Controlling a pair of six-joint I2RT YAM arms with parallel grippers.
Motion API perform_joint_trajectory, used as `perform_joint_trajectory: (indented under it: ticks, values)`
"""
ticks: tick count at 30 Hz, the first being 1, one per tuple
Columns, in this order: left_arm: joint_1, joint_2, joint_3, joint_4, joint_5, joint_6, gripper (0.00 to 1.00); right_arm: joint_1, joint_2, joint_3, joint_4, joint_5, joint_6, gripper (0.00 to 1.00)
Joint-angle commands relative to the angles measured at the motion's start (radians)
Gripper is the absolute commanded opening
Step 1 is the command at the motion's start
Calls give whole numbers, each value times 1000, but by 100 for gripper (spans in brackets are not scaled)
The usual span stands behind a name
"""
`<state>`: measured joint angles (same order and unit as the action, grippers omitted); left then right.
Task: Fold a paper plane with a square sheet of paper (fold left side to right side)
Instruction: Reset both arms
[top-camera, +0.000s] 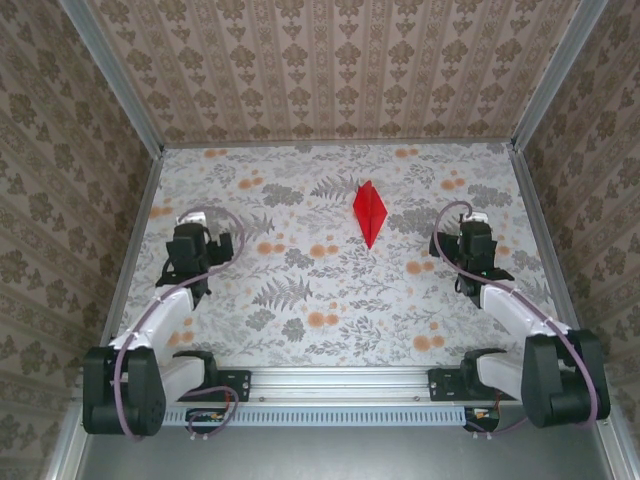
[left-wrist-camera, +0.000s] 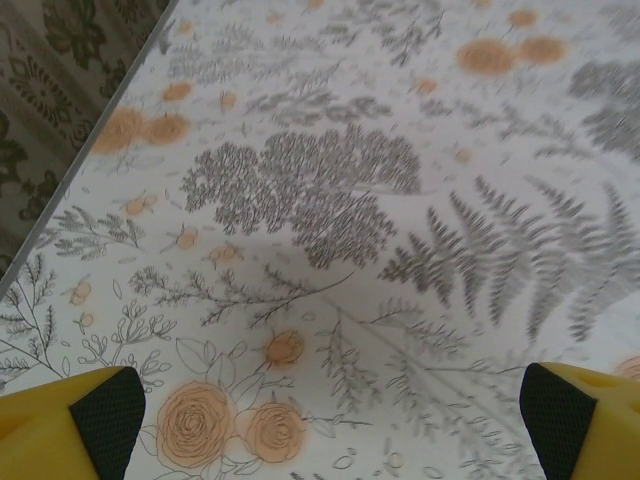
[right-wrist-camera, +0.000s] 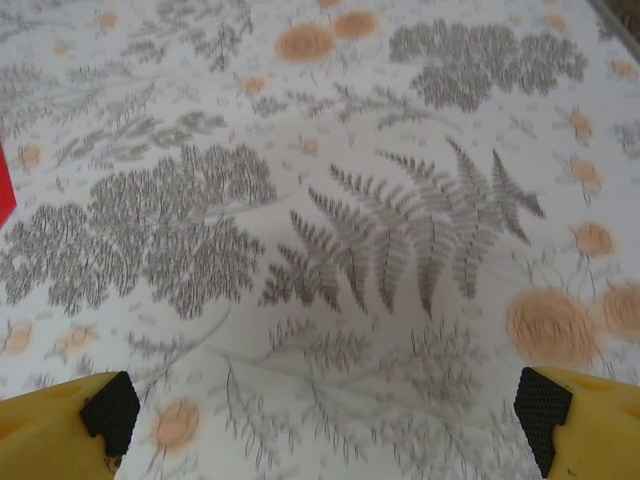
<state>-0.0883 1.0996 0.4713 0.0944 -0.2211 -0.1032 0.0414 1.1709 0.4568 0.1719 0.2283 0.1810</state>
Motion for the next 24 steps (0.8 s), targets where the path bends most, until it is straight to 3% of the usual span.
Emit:
perform_joint_trajectory:
  ticks: [1,15,22,24]
  values:
    - [33,21,-53,193,60,87,100,-15,80,-45,303,-55,-78,100]
    - [101,207,-148,679,266,120,100,-26,362,-65,719,-217,-170,100]
    - [107,452,-149,953,341,167,100,-48,359,-48,679,-233,-143,100]
    - [109,425,-126,853,340,156,100,-48,359,-48,679,-231,-144,100]
